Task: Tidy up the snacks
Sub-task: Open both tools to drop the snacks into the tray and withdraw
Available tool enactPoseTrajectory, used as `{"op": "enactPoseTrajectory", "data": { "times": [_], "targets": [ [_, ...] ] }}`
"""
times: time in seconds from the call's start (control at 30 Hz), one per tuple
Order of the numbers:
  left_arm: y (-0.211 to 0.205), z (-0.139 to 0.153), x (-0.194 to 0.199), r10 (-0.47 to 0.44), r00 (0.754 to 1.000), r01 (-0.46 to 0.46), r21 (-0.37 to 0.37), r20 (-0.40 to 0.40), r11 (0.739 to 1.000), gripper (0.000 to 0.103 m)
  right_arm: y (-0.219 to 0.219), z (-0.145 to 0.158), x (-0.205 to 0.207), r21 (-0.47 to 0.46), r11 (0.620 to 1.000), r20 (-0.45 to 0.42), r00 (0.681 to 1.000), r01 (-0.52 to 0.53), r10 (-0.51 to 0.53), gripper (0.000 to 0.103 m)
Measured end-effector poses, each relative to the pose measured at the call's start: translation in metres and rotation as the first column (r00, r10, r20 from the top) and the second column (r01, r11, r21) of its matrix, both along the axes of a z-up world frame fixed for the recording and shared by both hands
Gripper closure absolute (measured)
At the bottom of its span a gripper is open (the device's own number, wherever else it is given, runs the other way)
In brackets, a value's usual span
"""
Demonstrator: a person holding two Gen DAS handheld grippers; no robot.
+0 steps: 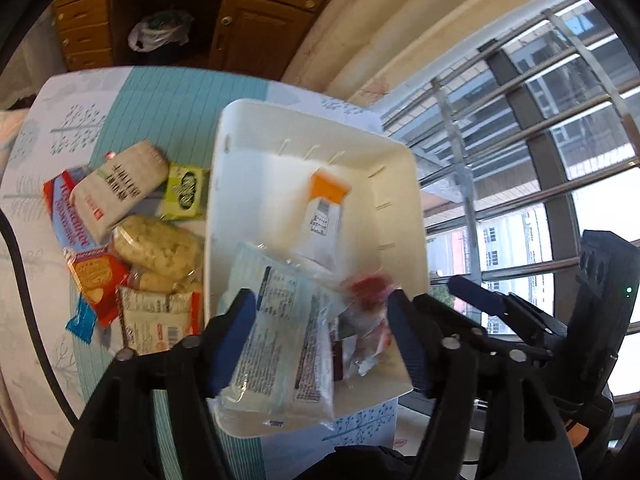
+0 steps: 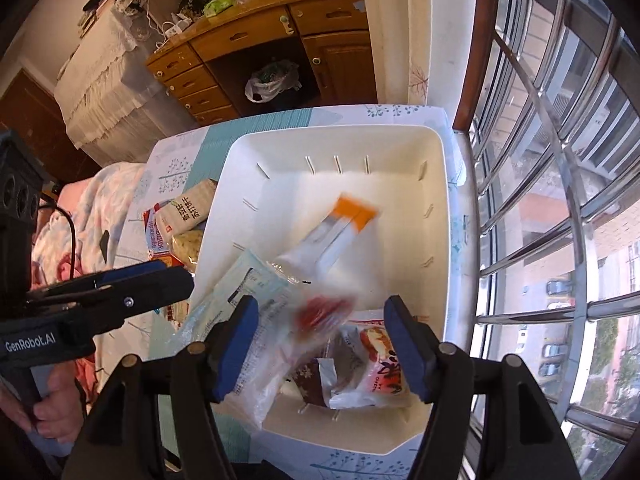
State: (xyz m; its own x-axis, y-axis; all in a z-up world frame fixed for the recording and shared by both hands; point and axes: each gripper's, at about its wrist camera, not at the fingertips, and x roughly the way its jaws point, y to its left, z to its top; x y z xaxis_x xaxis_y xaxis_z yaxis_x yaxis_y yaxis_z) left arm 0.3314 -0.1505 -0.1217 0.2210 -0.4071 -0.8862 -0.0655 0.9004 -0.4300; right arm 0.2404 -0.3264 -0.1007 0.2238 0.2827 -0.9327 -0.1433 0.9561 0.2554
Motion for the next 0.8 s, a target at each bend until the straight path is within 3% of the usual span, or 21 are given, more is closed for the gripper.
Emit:
{"op": "enactPoseTrajectory", "data": {
  "times": [0.07, 0.43, 0.8],
  "targets": [
    [0.005, -0.003, -0.003, 0.014, 1.000, -0.014, 0.011, -0.019, 1.000, 0.027, 0.000, -0.001, 0.002, 0.004, 1.000, -0.006, 1.000, 0.006, -0.006, 0.030],
    [0.023, 0.006, -0.030, 0.043, 0.999, -0.043, 0.027, 0.004, 0.999, 0.025, 0.012, -0.003, -0.005, 0.061, 0.997, -0.039, 0.998, 0.043, -0.041, 0.029],
    [0.065, -0.002, -0.078, 0.086, 0.996, -0.085, 0.023, -0.018, 0.996, 0.025, 0.031, -0.015, -0.031, 0.129, 0.982, -0.151, 0.981, 0.140, -0.120, 0.029]
  ]
}}
